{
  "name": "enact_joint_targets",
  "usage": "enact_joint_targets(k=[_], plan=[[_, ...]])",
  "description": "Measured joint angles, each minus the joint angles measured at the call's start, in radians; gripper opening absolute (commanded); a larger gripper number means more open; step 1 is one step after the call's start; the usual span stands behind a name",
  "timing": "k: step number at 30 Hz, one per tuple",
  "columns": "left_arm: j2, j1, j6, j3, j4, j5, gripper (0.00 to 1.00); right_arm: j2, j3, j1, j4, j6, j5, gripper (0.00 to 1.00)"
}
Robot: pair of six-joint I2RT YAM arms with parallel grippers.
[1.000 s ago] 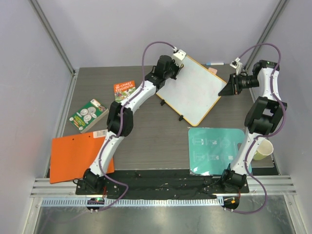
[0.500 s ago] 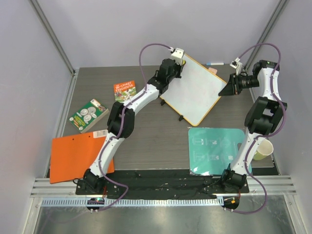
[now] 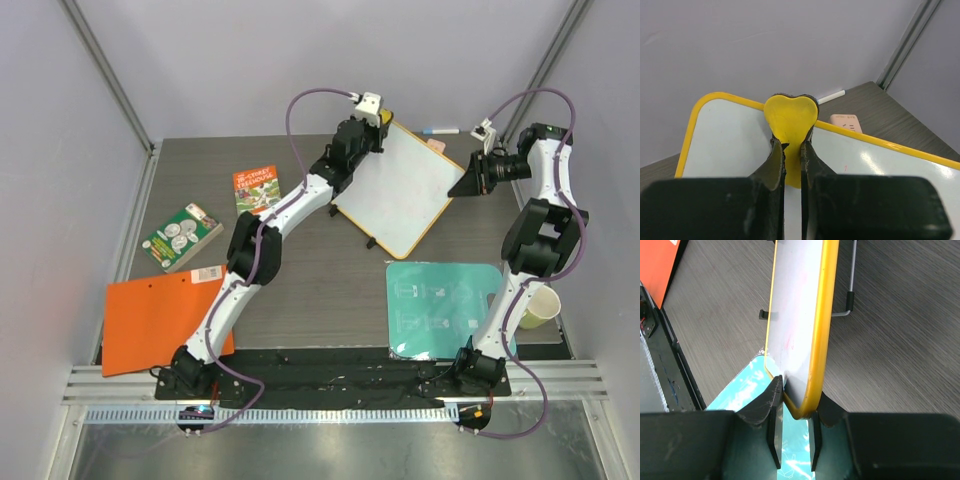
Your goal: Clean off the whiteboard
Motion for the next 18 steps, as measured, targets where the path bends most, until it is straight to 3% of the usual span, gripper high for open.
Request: enact_joint_targets(k=[12,18], plan=[[-0.011,0.039,-0.011,-0.110,0.096,-0.159,0.00,0.000,-0.002,0.002,0.001,0.002,-0.006,0.01],[-0.011,0.076,-0.011,-0.117,0.096,-0.169,0.00,-0.004,-0.008,0.002,0.001,-0.002,-0.008,0.01]])
